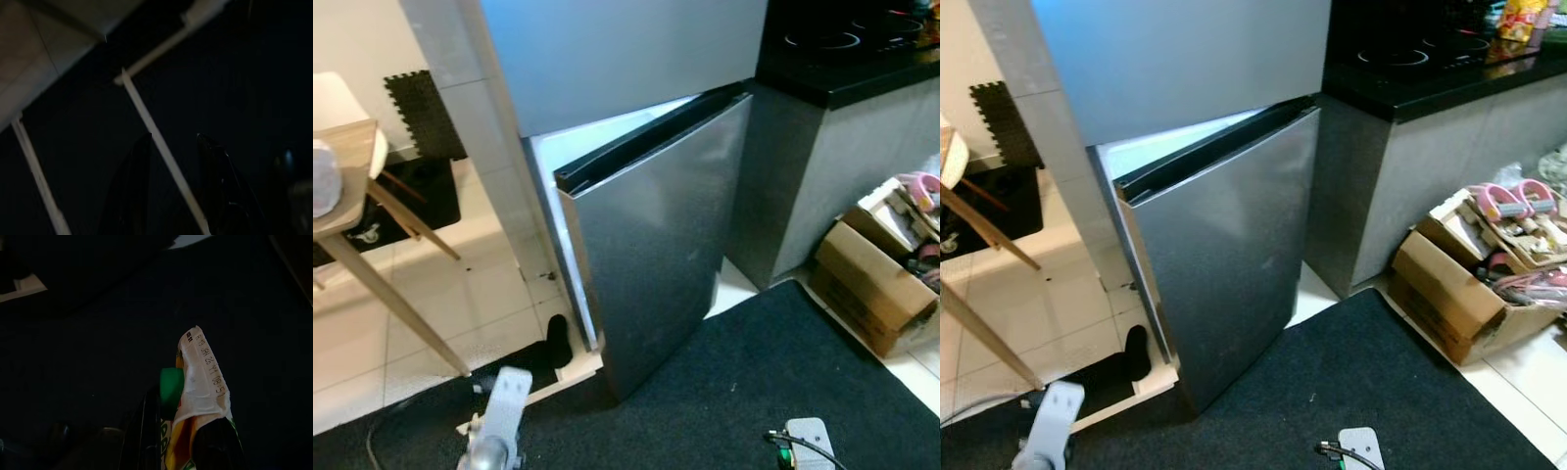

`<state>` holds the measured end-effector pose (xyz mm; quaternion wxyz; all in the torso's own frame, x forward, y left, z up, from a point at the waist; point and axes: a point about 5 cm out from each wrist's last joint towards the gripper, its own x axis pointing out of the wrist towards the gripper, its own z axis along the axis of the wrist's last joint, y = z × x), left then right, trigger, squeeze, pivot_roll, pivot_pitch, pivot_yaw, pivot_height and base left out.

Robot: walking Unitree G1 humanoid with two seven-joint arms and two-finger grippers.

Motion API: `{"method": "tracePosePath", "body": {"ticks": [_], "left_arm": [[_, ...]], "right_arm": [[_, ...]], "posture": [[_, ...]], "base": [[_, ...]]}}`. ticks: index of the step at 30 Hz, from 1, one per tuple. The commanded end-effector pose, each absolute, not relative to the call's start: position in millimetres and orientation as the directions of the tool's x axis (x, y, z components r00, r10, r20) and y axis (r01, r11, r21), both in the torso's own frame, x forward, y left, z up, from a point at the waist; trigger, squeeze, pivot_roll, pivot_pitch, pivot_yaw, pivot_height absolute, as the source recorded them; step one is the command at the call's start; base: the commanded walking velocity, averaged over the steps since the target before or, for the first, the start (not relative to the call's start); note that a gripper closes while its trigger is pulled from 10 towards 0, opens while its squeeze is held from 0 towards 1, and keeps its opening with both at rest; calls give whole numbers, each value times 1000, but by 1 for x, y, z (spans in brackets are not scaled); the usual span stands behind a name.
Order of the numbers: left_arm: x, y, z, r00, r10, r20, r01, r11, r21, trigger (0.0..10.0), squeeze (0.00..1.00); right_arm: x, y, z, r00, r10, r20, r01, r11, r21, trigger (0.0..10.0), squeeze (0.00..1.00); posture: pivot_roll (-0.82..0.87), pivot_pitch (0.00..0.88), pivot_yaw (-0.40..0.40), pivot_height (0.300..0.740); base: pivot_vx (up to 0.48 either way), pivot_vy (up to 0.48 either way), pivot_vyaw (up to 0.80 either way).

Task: Restocking fridge

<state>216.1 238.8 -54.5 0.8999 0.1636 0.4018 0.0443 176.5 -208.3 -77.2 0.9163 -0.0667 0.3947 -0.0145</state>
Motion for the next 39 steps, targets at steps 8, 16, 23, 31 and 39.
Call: {"method": "tracePosePath", "body": {"ticks": [8,16,23,31,39], "left_arm": [[223,214,-55,700,164,-695,89,946,312,10000,0],[245,199,-44,745,78,-662,135,955,265,10000,0],[249,196,-41,745,40,-666,198,940,278,10000,0],[249,195,-41,748,25,-664,187,951,246,10000,0],[250,197,-39,759,34,-651,185,946,265,10000,0]], "right_arm": [[180,-201,-78,685,-61,-726,-34,993,-115,10000,0],[176,-200,-79,681,-67,-730,-20,994,-110,10000,0],[174,-201,-80,677,-72,-732,-13,994,-109,10000,0],[173,-199,-81,677,-73,-732,-7,994,-106,10000,0],[173,-201,-81,676,-74,-733,-10,994,-109,10000,0]], "posture": [[-44,62,50,740],[-49,65,73,740],[-45,68,76,740],[-44,71,78,740],[-44,72,76,740]], "base": [[0,416,0],[0,463,0],[0,-157,0],[0,-360,0],[0,0,0]]}}
